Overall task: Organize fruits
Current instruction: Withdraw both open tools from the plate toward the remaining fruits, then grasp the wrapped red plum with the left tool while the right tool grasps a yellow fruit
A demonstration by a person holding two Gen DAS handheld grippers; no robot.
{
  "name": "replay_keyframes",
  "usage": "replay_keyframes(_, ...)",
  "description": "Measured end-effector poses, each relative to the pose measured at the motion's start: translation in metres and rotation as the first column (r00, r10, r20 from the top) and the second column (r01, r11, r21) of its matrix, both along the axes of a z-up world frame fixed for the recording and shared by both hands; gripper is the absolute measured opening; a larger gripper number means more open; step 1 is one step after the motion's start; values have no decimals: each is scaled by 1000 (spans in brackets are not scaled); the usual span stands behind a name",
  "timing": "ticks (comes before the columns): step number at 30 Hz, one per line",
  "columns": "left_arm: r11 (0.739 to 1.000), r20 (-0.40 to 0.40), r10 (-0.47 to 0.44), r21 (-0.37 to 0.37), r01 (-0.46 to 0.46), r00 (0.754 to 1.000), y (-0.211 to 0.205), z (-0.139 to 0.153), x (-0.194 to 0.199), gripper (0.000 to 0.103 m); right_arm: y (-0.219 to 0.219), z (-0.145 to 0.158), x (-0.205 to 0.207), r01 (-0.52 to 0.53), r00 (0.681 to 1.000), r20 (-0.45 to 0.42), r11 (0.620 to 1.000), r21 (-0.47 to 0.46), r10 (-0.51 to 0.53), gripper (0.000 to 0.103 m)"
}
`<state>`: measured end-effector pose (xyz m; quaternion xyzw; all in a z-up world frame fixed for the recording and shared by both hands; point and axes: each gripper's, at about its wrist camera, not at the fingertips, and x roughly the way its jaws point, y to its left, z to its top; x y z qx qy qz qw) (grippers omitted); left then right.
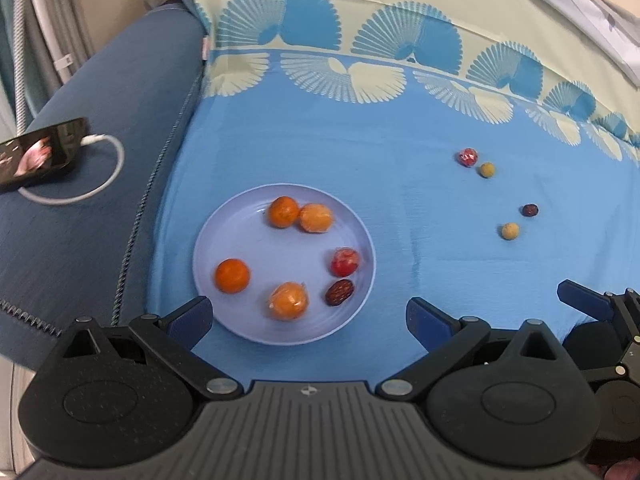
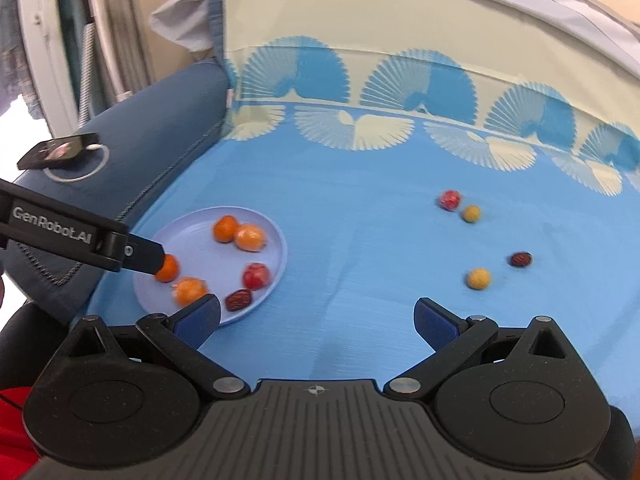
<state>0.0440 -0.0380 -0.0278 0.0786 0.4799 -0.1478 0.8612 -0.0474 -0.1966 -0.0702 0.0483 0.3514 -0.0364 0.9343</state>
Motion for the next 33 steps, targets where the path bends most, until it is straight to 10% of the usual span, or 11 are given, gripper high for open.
replay_keyframes(19,977,4,-212,28,212,977,-157,-29,98,103,-123,-66,41,306,951,-44,952,-17,-307,102)
replay_keyframes(33,839,-21,-535,104,534,845,-309,-134,212,103,-167,-133,110,326,939,-90,943,-66,-331,102)
